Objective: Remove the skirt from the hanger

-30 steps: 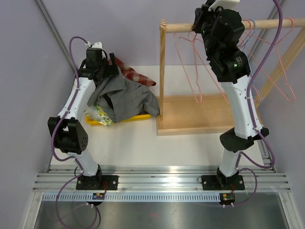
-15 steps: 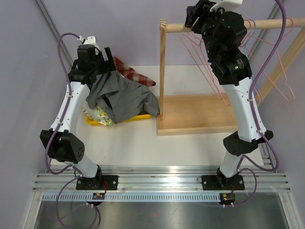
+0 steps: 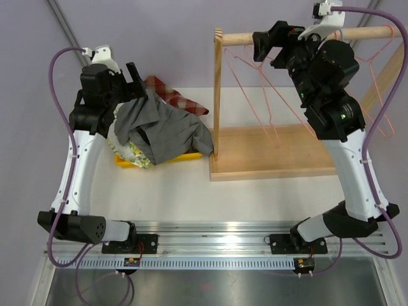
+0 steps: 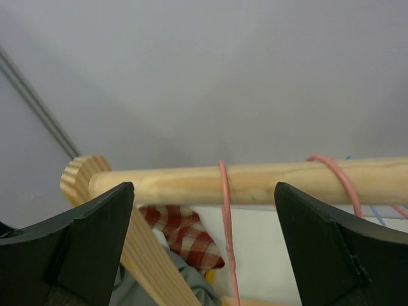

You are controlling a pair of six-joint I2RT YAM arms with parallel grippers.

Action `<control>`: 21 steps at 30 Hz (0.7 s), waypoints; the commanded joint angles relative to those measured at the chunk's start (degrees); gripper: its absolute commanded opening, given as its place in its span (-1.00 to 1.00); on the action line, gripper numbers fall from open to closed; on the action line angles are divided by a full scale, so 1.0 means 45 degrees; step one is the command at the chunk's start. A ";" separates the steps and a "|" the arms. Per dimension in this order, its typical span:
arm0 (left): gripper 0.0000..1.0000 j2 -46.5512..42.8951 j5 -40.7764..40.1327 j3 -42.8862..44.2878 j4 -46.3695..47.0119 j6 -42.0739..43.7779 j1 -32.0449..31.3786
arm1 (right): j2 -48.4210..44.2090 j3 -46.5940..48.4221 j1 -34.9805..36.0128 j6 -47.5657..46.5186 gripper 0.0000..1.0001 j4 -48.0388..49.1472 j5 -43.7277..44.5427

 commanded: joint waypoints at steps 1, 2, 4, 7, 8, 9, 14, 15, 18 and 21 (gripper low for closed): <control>0.98 -0.1134 -0.0147 0.0222 -0.0616 0.0313 0.0014 | -0.1407 -0.1488 -0.0064 -0.0124 0.99 -0.0229 -0.2266; 0.98 -0.1406 -0.0187 -0.0281 -0.0772 0.0332 0.0014 | -0.1720 -0.1820 -0.0064 -0.0143 0.99 -0.0131 -0.2910; 0.98 -0.2323 -0.0265 -0.1121 -0.1027 0.0216 0.0014 | -0.2618 -0.2797 -0.0064 -0.0163 0.99 -0.0013 -0.4941; 0.98 -0.4138 0.0455 -0.3464 -0.0600 0.0176 -0.0005 | -0.3887 -0.4377 -0.0064 0.0227 0.99 -0.0071 -0.6624; 0.98 -0.4627 0.0612 -0.4108 -0.0405 0.0350 -0.0005 | -0.4239 -0.4904 -0.0045 0.0440 0.99 -0.0013 -0.6917; 0.98 -0.5637 0.0517 -0.5371 -0.0132 0.0429 -0.0005 | -0.4958 -0.5992 -0.0064 0.0559 0.99 0.0142 -0.7017; 0.98 -0.7150 -0.2795 -0.7375 -0.0693 -0.0056 -0.0005 | -0.6506 -0.8383 -0.0045 0.1203 0.99 -0.0694 -0.6236; 0.98 -0.7209 -0.3114 -0.7492 -0.1121 -0.0194 -0.0005 | -0.6953 -0.9063 -0.0045 0.1340 0.99 -0.0735 -0.6256; 0.98 -0.7832 -0.3528 -0.8136 -0.1263 -0.0683 -0.0005 | -0.7619 -1.0392 -0.0064 0.1887 0.99 -0.0696 -0.6431; 0.98 -0.9062 -0.2748 -0.9112 -0.0602 -0.0314 -0.0005 | -0.8575 -1.1623 -0.0084 0.2297 0.99 -0.0501 -0.6530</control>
